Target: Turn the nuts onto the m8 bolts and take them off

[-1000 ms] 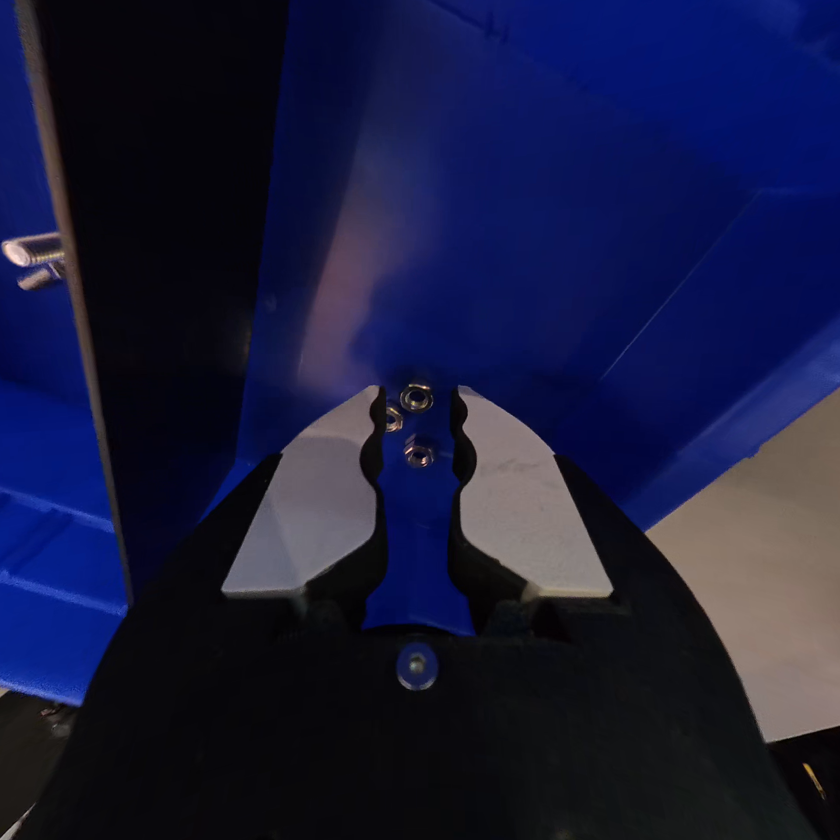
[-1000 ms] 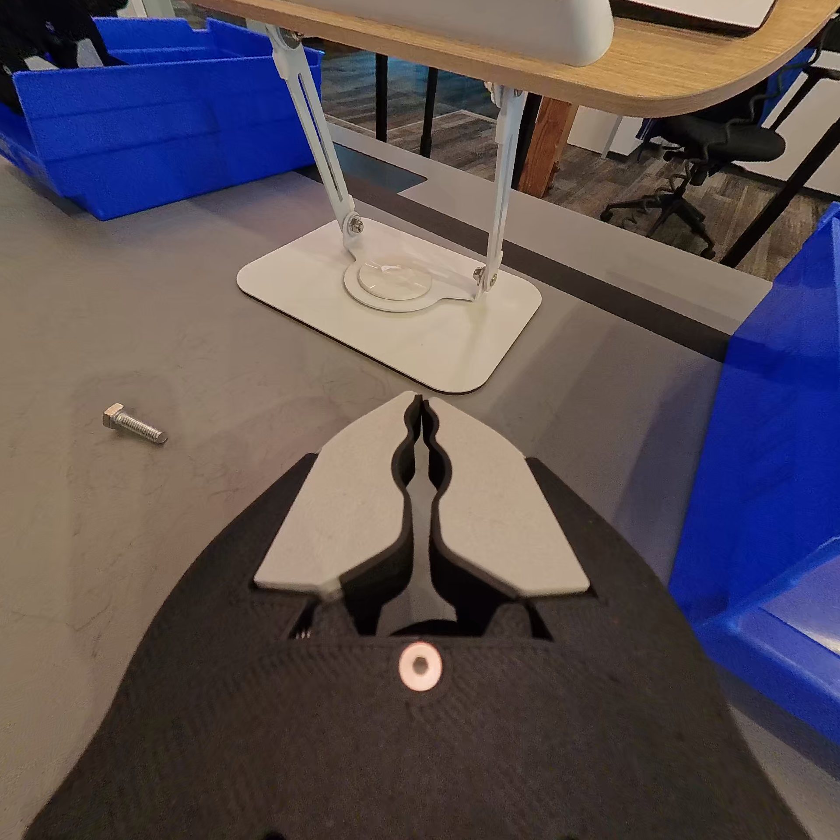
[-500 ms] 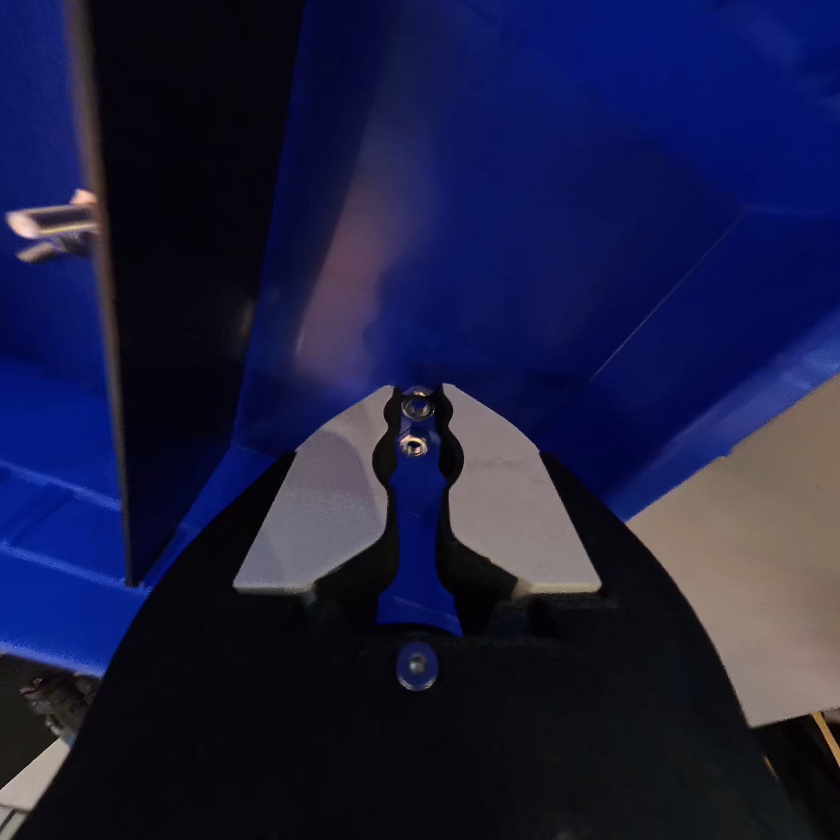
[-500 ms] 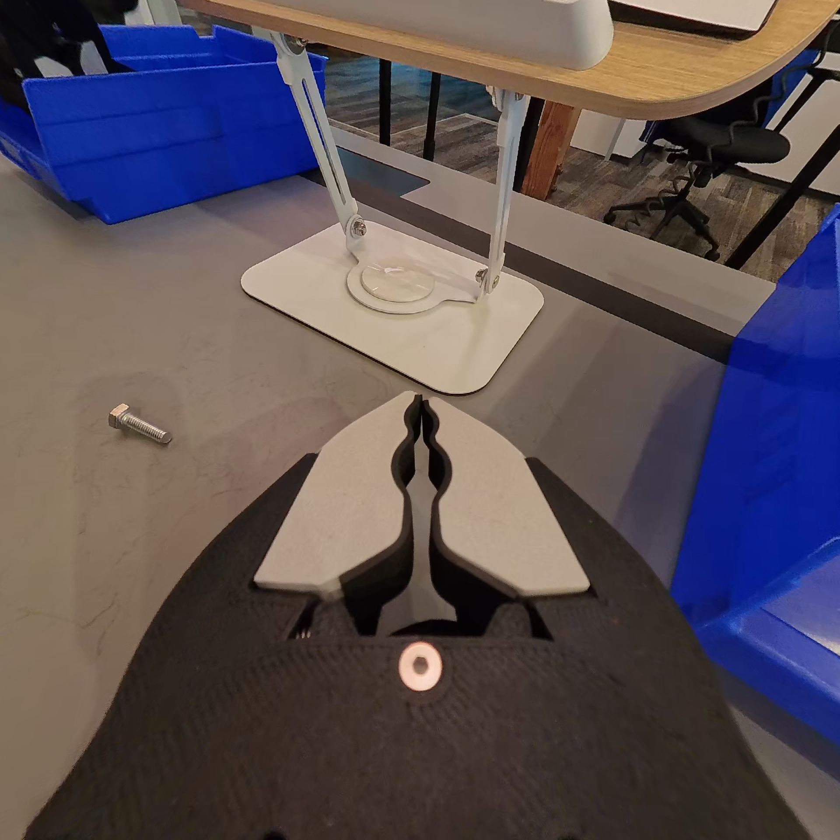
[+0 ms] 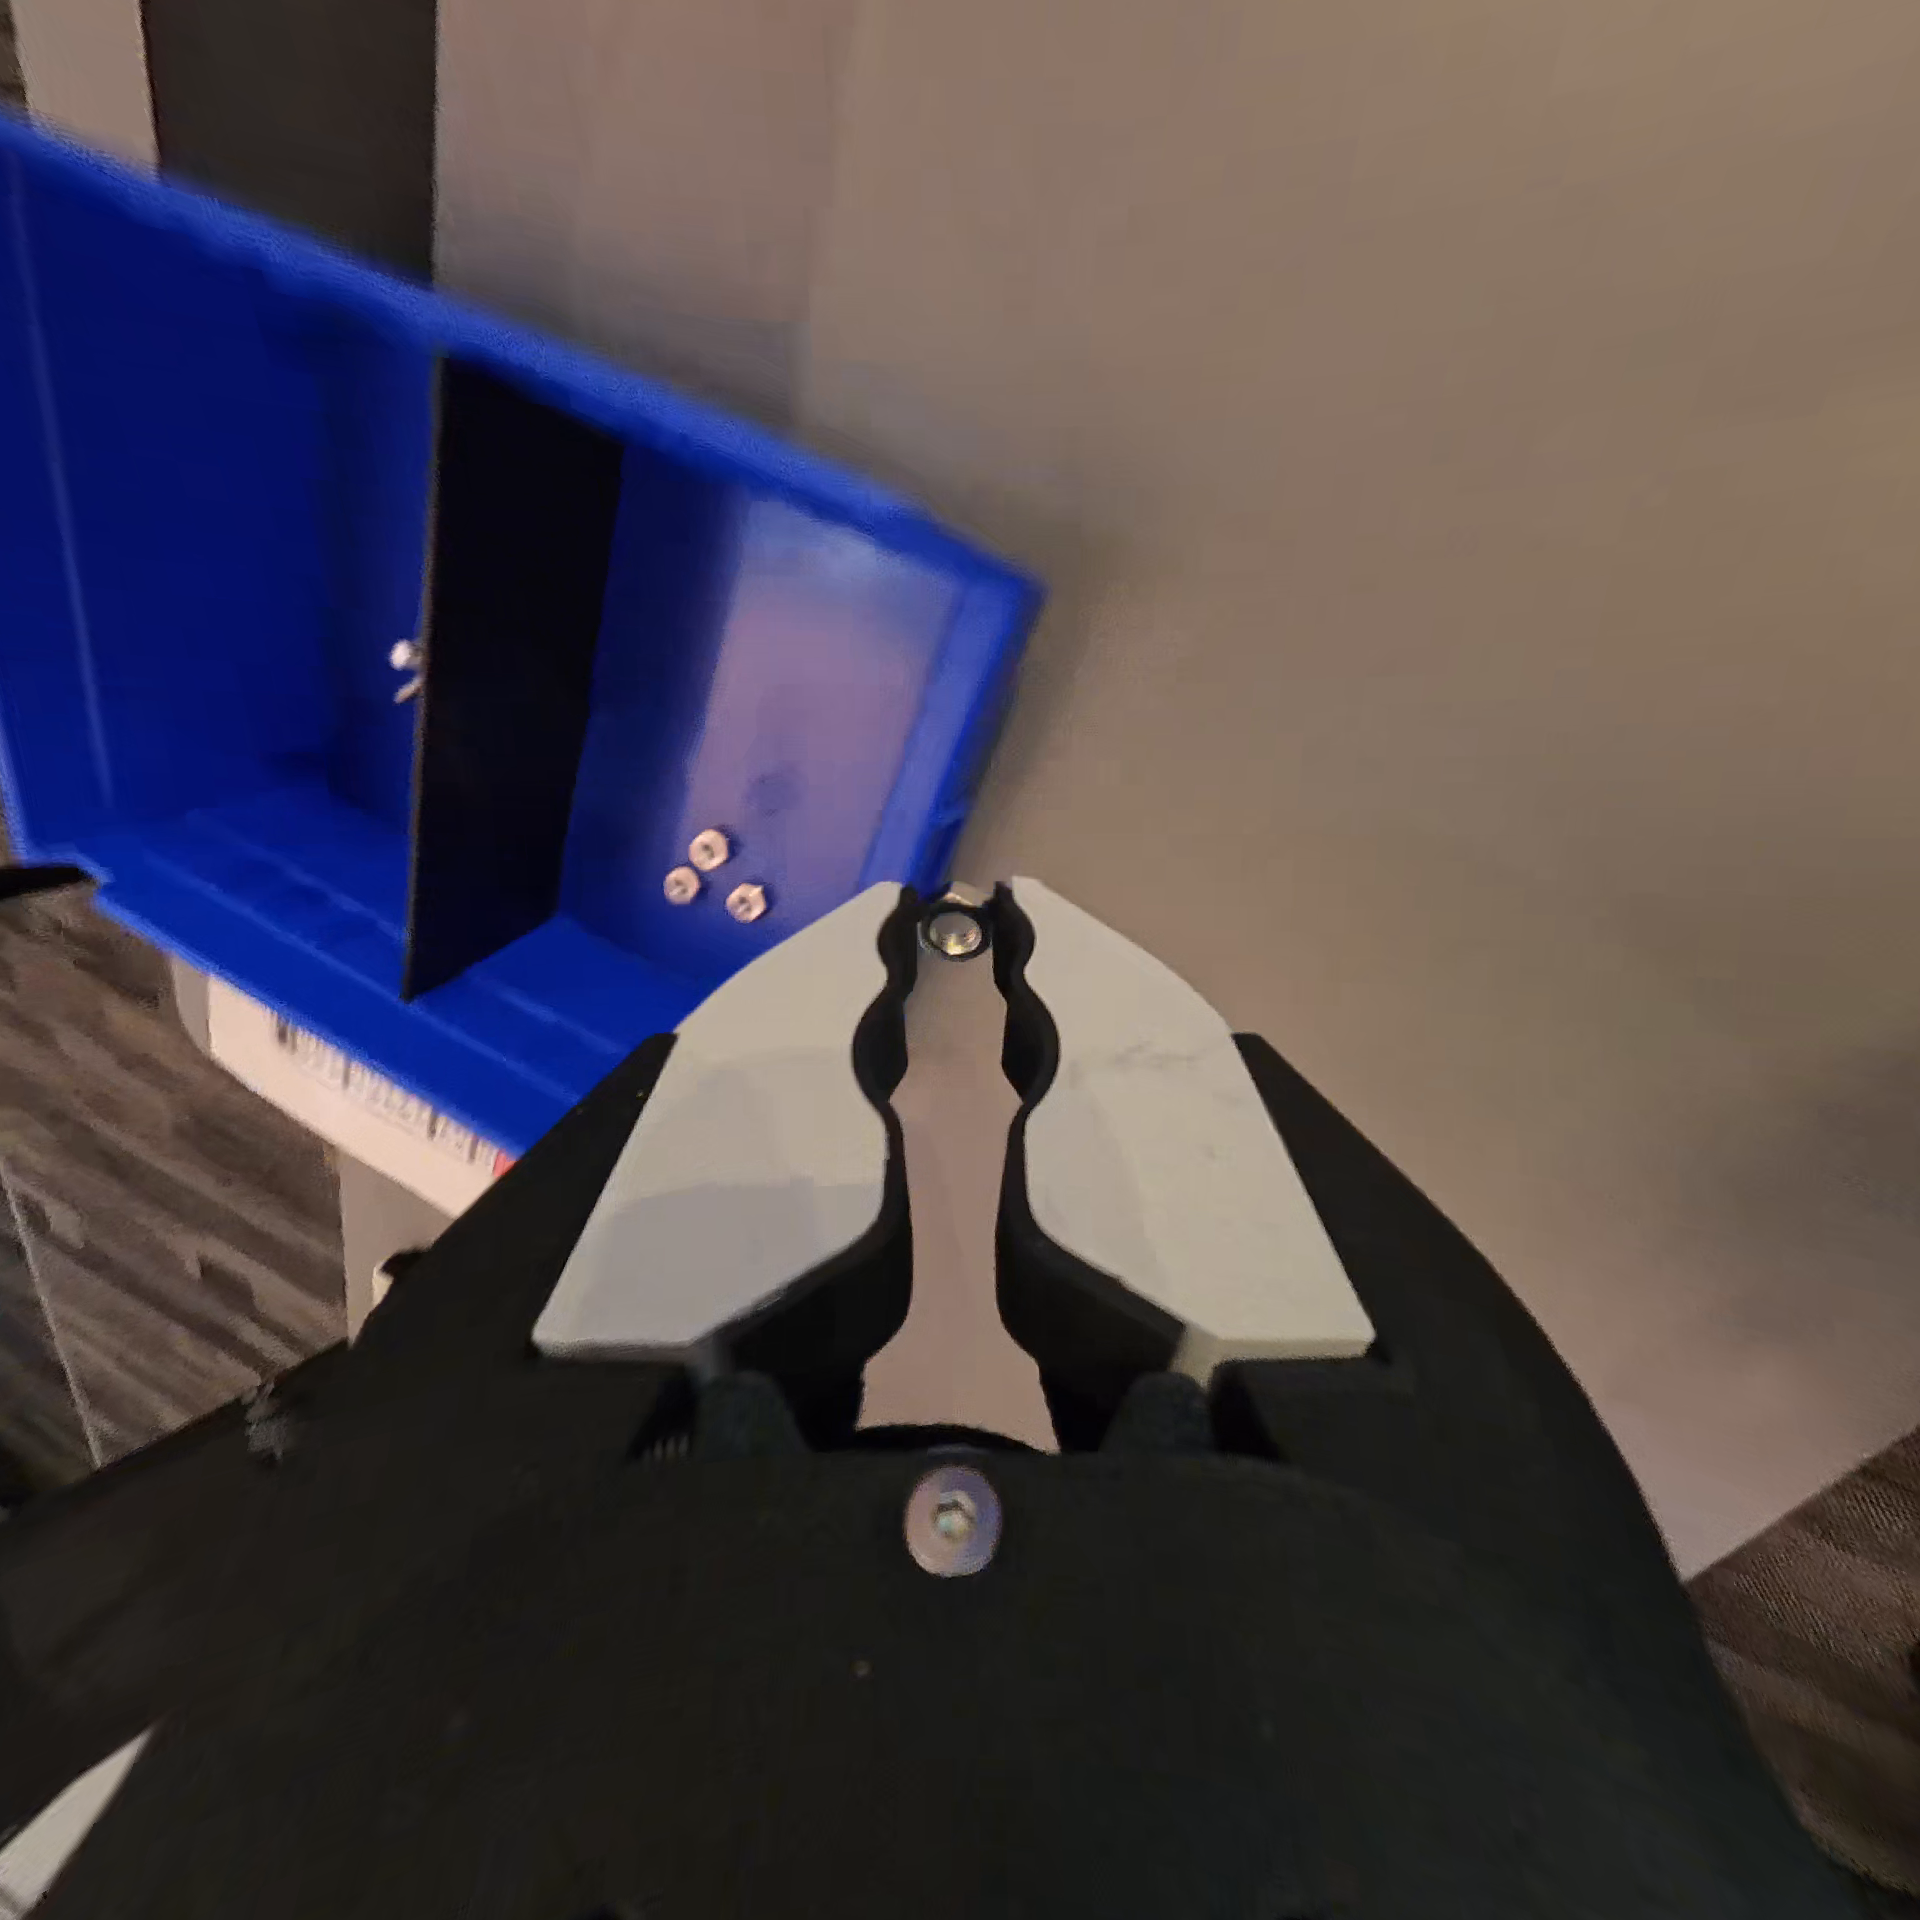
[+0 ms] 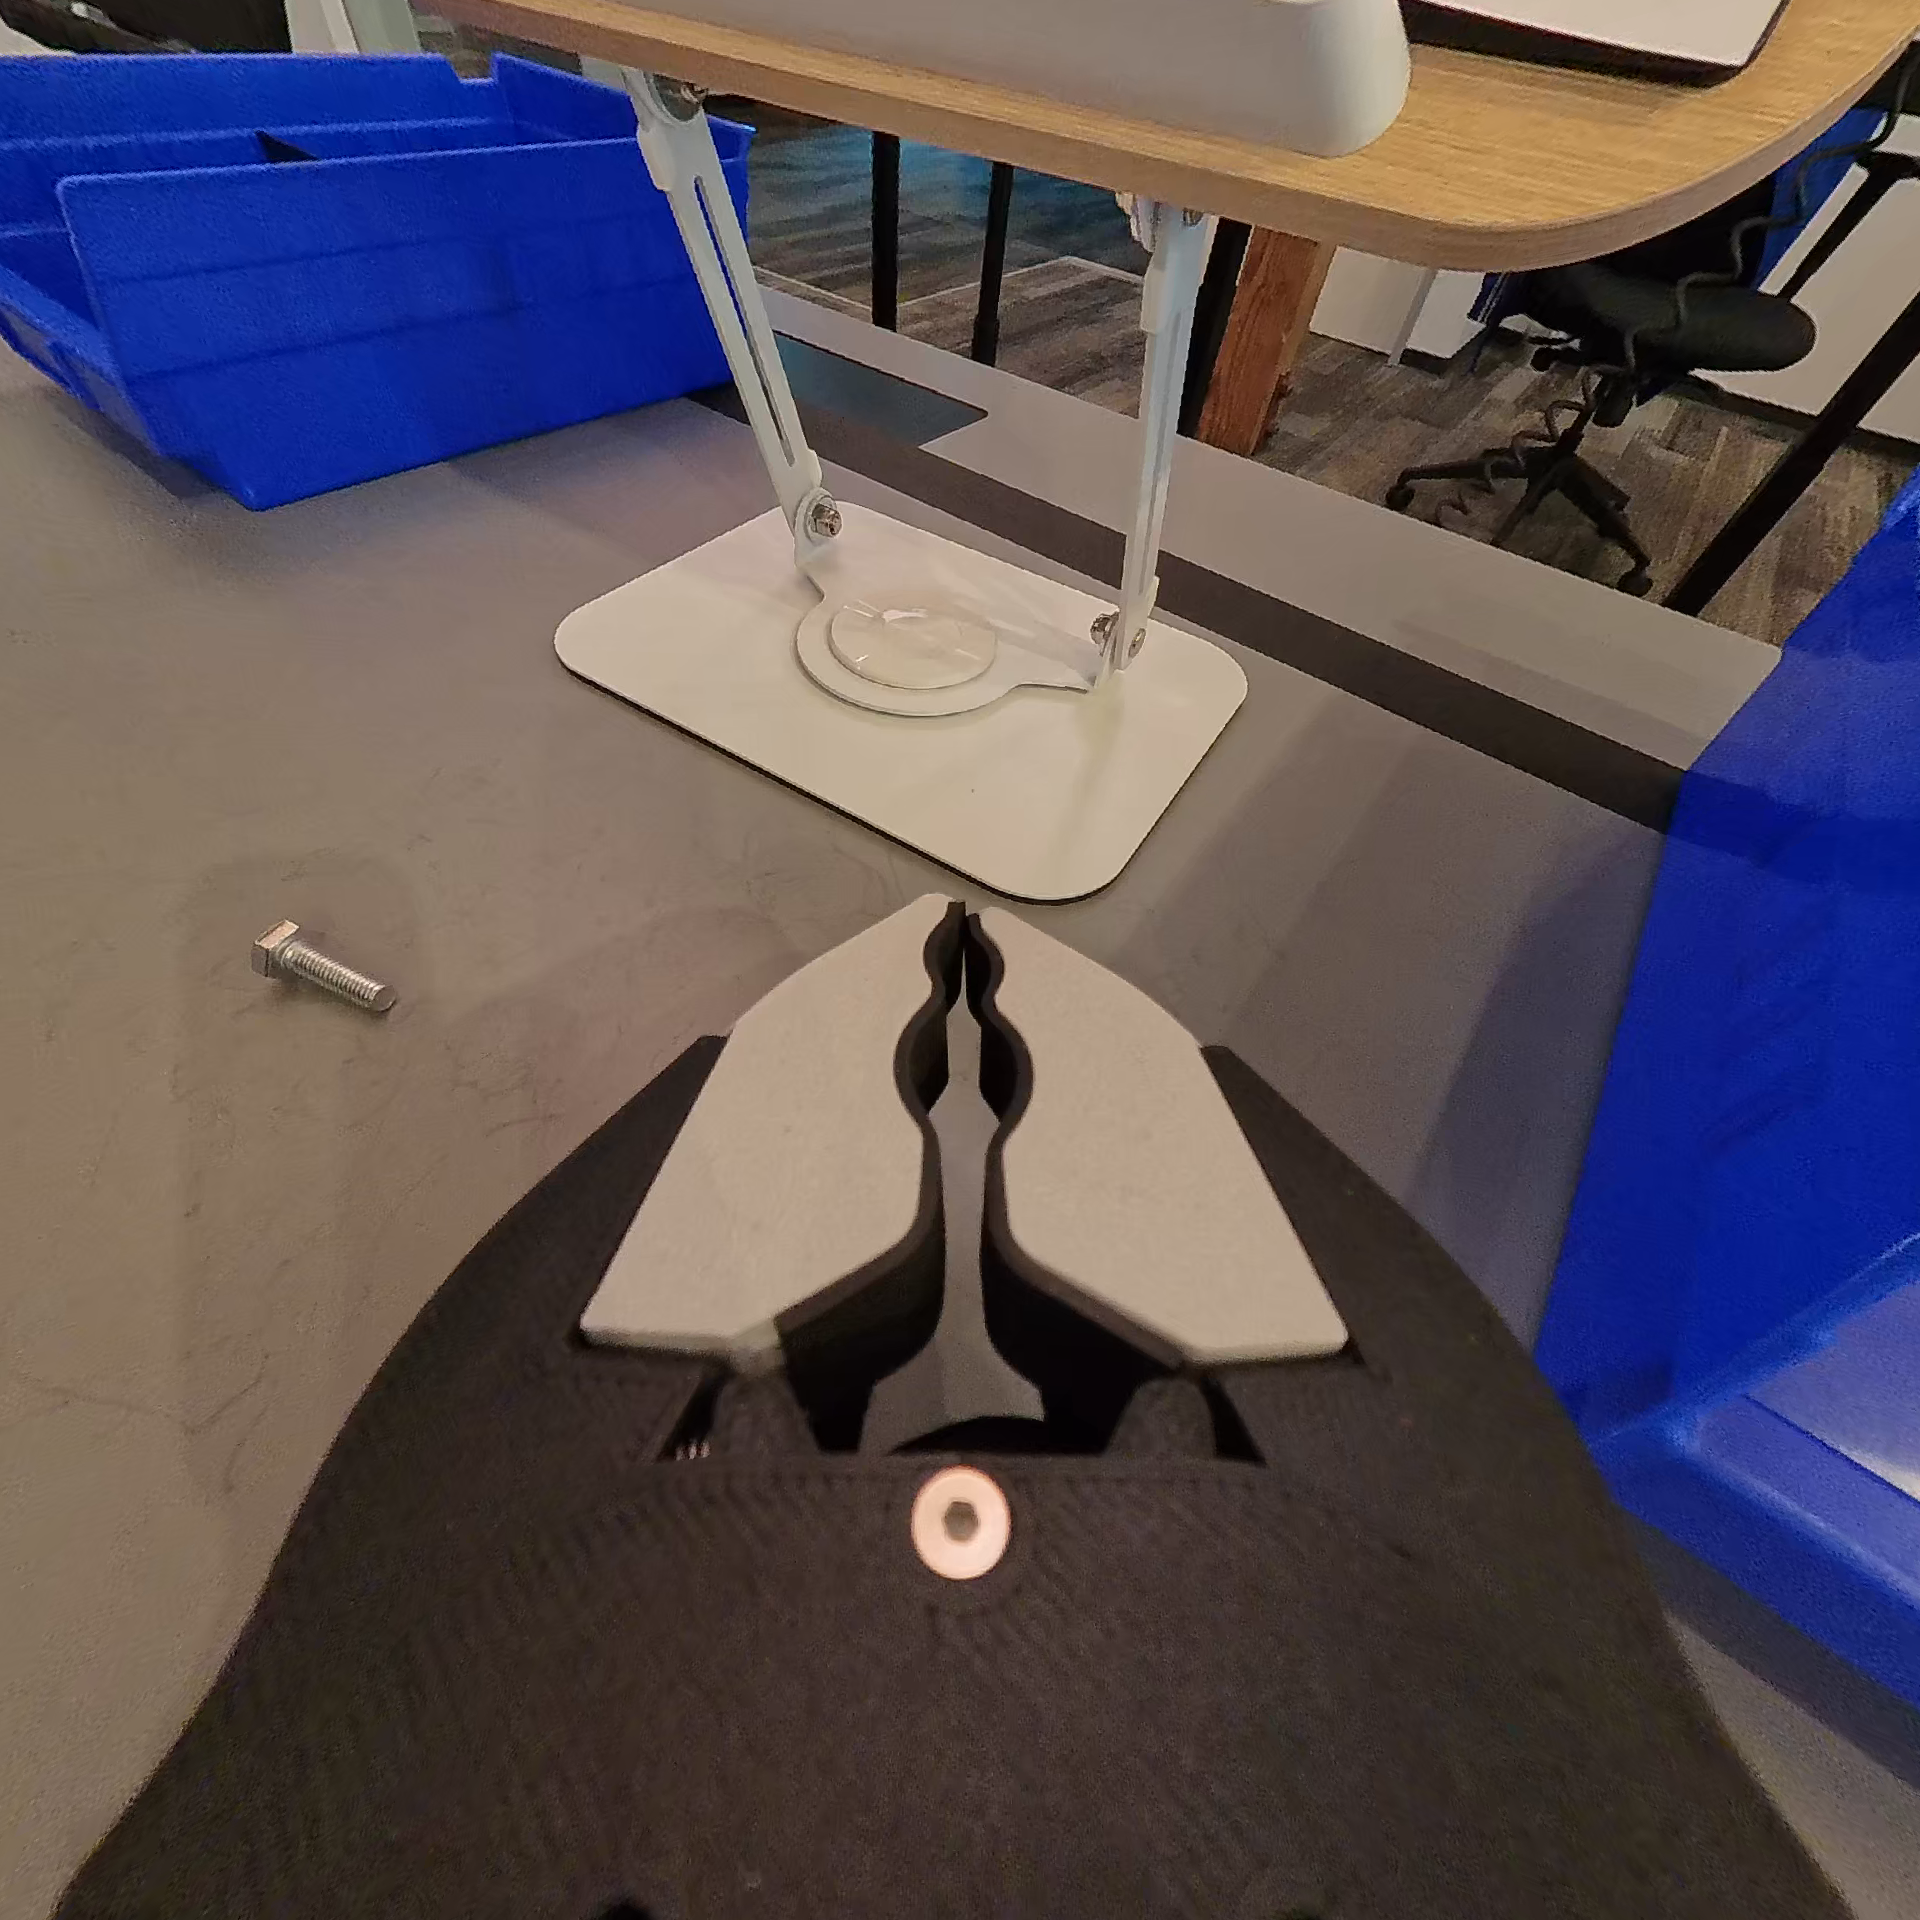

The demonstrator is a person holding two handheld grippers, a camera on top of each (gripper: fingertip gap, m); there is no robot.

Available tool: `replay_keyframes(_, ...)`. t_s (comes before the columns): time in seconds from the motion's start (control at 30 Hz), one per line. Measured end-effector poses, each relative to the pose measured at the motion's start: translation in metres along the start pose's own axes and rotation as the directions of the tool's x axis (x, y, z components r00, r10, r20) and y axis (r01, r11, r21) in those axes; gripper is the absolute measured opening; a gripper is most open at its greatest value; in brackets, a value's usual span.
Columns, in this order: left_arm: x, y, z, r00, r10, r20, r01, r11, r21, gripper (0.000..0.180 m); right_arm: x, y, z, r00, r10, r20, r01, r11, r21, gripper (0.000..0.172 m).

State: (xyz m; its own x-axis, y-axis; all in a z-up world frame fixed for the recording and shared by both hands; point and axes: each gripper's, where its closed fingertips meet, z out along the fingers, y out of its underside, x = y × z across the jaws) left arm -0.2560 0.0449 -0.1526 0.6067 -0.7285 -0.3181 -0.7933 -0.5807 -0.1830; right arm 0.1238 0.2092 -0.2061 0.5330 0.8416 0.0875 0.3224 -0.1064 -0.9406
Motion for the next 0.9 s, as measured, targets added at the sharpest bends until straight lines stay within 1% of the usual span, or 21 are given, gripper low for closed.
replay_keyframes(0.1,0.046,-0.037,0.001,0.999,0.048,-0.016,-0.047,0.997,0.065,0.014,-0.001,0.000,0.000,1.000,-0.006,-0.001,0.006,1.000,-0.001,0.000)
replay_keyframes(0.23,0.104,-0.112,0.017,0.989,0.102,-0.106,-0.081,0.980,0.182,0.014,-0.001,0.001,0.000,1.000,-0.014,-0.002,0.014,1.000,-0.005,0.000)
replay_keyframes(0.3,0.133,-0.153,0.031,0.975,0.126,-0.184,-0.080,0.968,0.237,0.014,-0.001,0.000,0.000,1.000,-0.012,-0.002,0.012,1.000,-0.003,0.000)
replay_keyframes(0.4,0.160,-0.207,0.053,0.964,0.139,-0.228,-0.076,0.962,0.263,0.014,0.000,0.001,-0.001,1.000,-0.007,-0.001,0.007,1.000,-0.003,0.000)
replay_keyframes(0.47,0.171,-0.235,0.067,0.960,0.156,-0.233,-0.096,0.964,0.249,0.014,0.000,0.001,-0.001,1.000,-0.005,0.001,0.005,1.000,-0.002,0.000)
replay_keyframes(0.57,0.182,-0.265,0.079,0.952,0.170,-0.255,-0.115,0.970,0.216,0.014,0.000,0.000,-0.001,1.000,0.000,0.006,0.000,1.000,0.000,0.000)
replay_keyframes(0.6,0.186,-0.272,0.080,0.944,0.174,-0.279,-0.119,0.972,0.203,0.014,0.000,0.000,-0.001,1.000,0.003,0.008,-0.003,1.000,0.000,0.000)
replay_keyframes(0.63,0.187,-0.277,0.081,0.943,0.183,-0.277,-0.134,0.973,0.186,0.014,0.000,0.000,-0.001,1.000,0.007,0.010,-0.007,1.000,0.001,0.000)
replay_keyframes(0.77,0.188,-0.290,0.089,0.939,0.190,-0.286,-0.162,0.980,0.118,0.014,0.003,-0.001,-0.002,0.999,0.031,0.016,-0.031,0.999,0.009,0.000)
replay_keyframes(0.9,0.193,-0.298,0.099,0.936,0.183,-0.300,-0.163,0.982,0.091,0.014,0.005,-0.002,-0.003,0.999,0.050,0.021,-0.051,0.998,0.022,0.000)
